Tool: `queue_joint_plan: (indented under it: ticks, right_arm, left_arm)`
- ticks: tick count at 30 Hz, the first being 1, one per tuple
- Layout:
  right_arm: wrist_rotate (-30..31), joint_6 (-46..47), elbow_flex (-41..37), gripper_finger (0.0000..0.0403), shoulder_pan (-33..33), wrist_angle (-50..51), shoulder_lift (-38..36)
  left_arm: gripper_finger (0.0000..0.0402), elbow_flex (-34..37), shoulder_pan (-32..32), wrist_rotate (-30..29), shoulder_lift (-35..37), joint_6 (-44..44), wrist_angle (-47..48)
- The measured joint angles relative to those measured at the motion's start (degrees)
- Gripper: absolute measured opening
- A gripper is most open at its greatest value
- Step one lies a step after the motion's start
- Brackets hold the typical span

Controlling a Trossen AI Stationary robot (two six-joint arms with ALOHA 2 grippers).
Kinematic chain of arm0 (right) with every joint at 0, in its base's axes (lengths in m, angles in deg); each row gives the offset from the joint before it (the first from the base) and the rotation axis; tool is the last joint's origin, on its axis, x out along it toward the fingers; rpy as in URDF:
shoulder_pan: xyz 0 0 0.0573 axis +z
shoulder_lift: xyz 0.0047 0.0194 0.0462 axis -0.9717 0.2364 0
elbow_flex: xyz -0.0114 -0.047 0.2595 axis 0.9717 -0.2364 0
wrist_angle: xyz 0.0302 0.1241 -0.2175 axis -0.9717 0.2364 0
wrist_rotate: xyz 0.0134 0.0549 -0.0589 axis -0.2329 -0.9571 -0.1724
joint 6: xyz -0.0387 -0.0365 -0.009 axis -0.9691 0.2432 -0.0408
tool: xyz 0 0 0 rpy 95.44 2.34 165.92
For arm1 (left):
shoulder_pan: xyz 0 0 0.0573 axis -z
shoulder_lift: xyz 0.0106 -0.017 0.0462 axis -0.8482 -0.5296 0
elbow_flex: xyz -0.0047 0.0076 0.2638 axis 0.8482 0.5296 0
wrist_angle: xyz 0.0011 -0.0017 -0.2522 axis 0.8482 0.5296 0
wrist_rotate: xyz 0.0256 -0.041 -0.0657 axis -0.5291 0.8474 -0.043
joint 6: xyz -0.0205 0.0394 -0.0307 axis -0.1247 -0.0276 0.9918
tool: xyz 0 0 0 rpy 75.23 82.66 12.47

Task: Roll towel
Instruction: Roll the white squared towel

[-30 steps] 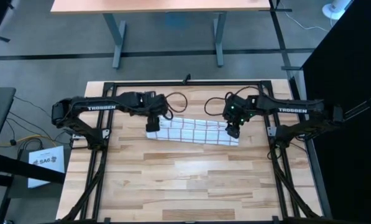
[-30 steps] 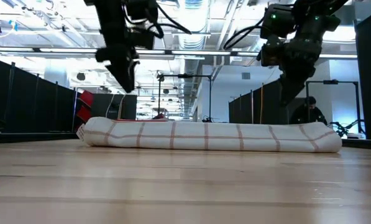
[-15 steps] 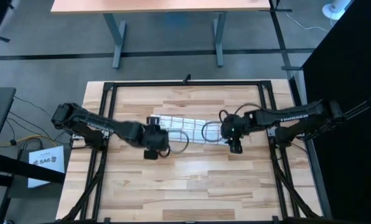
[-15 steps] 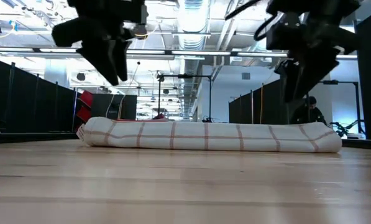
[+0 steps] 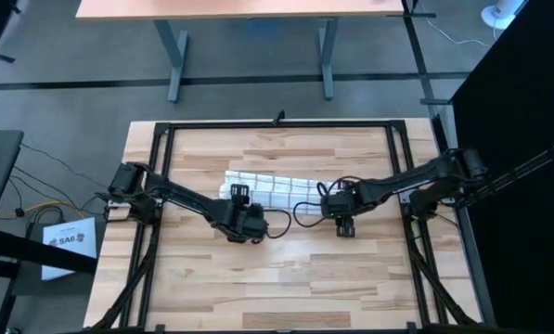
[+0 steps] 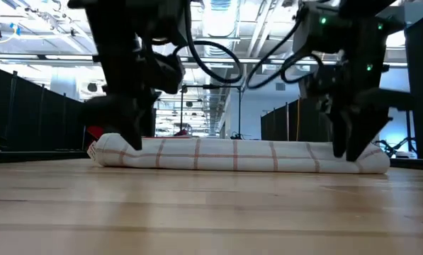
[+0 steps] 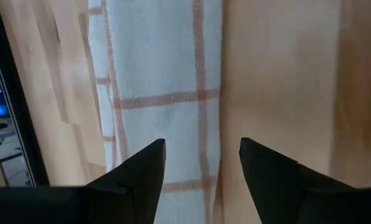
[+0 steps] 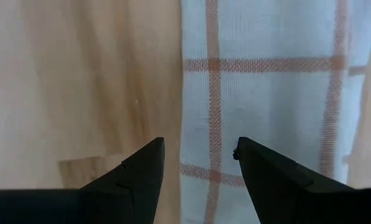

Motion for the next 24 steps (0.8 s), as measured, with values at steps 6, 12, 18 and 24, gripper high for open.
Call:
queue_joint_plan:
  ticks: [6, 12, 18, 24]
  right_arm:
    - [1.59, -0.98, 0.0, 0.0191, -0.54, -2.07, 4.2]
    - [1.85, -0.83, 0.23, 0.0191, -0.49, -3.02, 6.93]
    - [1.94, 0.55, 0.14, 0.0191, -0.92, -3.31, 6.92]
    - [1.58, 2.57, 0.11, 0.0165, -2.53, -4.27, 7.1]
  left_arm:
    - [0.0191, 6.69, -2.19, -1.18, 0.55, -0.66, -7.63]
    - [0.0191, 11.38, -3.25, -1.52, 0.82, -2.69, -15.25]
    - [0.0191, 12.44, -3.26, -2.01, 0.85, -1.57, -18.21]
    - [0.0155, 15.62, -3.21, -2.77, 0.54, 0.86, -22.55]
